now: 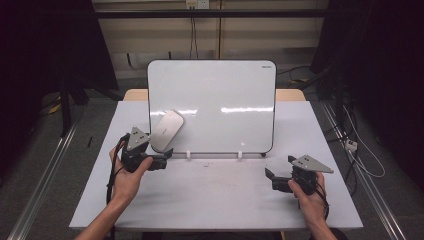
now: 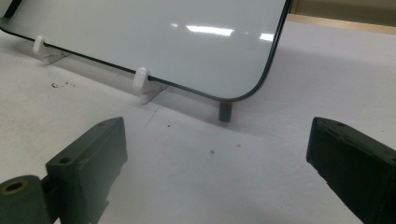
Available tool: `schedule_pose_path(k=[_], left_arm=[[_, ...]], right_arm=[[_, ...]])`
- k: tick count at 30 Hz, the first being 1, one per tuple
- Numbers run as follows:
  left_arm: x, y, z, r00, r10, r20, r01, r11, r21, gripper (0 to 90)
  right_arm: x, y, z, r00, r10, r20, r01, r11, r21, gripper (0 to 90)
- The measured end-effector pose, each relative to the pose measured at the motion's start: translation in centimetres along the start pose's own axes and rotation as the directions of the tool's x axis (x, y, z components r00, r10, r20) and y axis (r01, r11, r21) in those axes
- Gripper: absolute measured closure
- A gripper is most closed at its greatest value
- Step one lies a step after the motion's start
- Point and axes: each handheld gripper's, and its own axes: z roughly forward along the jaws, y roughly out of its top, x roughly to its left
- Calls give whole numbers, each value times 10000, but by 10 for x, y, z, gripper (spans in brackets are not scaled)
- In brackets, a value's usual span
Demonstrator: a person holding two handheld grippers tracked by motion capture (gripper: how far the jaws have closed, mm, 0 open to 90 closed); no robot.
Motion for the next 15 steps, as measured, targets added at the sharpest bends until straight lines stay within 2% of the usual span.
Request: schedule_pose_path(k=[9, 13, 15], left_arm=[[2, -17, -14, 9999, -142, -76, 143, 9997, 177, 51], [2, -22, -20, 9994, -283, -190, 286, 9995, 162, 50], [1, -25, -23, 9982, -508, -324, 513, 9986, 122, 51]], right_arm=[[0, -1, 0, 9999, 12, 103, -12, 10000, 28, 53], [-1, -1, -1, 9999, -1, 133, 0, 10000, 4, 53], [-1, -1, -2, 9999, 5, 157, -5, 10000, -2, 53]])
